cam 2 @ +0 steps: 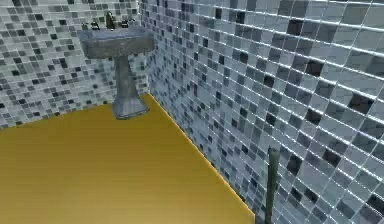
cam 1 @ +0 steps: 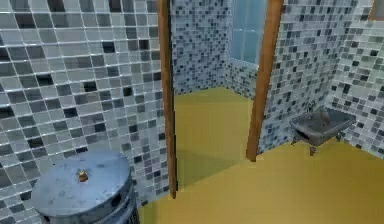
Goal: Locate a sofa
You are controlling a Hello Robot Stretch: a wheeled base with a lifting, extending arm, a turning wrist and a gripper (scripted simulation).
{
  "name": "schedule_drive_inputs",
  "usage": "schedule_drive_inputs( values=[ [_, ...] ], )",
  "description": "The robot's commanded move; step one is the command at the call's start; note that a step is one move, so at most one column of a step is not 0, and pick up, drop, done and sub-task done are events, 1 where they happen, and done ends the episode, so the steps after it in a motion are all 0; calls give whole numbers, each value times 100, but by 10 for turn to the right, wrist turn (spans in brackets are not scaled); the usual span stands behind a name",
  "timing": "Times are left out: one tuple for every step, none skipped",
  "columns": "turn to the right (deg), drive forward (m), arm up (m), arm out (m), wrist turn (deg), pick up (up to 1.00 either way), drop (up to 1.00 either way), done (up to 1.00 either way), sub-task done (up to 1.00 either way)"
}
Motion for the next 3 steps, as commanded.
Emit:
schedule_drive_inputs(
  values=[
    [330, 0, 0, 0, 0, 0, 0, 0, 0],
    [0, 30, 0, 0, 0, 0, 0, 0, 0],
    [-210, 0, 0, 0, 0, 0, 0, 0, 0]
  ],
)
